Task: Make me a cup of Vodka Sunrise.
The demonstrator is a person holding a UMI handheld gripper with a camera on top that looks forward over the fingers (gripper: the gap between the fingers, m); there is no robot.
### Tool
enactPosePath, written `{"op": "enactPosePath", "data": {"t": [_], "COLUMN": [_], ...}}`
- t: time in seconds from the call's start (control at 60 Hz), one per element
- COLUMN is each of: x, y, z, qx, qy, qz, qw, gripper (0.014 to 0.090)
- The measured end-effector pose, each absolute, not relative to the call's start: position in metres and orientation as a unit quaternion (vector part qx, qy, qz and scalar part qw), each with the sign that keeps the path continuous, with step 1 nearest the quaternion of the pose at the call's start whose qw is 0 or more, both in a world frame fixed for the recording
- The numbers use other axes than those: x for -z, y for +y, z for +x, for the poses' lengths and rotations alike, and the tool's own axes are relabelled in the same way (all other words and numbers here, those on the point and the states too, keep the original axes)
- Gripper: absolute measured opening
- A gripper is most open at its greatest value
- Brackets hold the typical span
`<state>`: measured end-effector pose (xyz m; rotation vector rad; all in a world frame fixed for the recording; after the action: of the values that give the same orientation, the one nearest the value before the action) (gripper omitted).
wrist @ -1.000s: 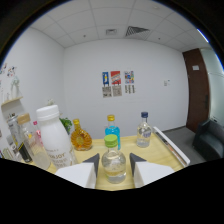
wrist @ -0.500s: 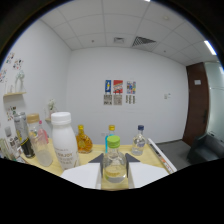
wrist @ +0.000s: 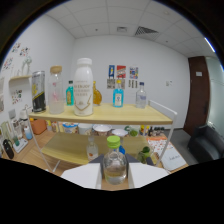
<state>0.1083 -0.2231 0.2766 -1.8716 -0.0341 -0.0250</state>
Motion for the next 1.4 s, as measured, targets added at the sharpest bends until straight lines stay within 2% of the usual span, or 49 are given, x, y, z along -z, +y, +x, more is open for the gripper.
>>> {"op": "enactPosePath", "data": {"t": [0.183,0.383,0.667,0.817,0.967,1.067,1.133,1.25,1.333,1.4], "x": [-0.186,-0.161,-0.172,-0.174,-0.172,-0.179,-0.181,-0.184,-0.190,-0.199], "y": [-0.224,-0.217,-0.202,-0.194,-0.190,-0.188,-0.187,-0.188,-0.191,-0.195], "z": [0.113,0.122,0.122,0.115,0.109,0.105,0.100,0.098,0.096,0.093], "qx": [0.083,0.249,0.429,0.508,0.557,0.581,0.582,0.576,0.562,0.542], "qy": [-0.071,-0.246,-0.452,-0.550,-0.608,-0.631,-0.642,-0.640,-0.621,-0.594], "qz": [-0.835,-0.794,-0.658,-0.558,-0.482,-0.438,-0.423,-0.433,-0.460,-0.495], "qw": [0.539,0.497,0.421,0.358,0.296,0.270,0.264,0.267,0.294,0.331], "gripper": [0.0350,0.0349,0.0349,0.0350,0.0347,0.0351,0.0348,0.0349,0.0350,0.0350]}}
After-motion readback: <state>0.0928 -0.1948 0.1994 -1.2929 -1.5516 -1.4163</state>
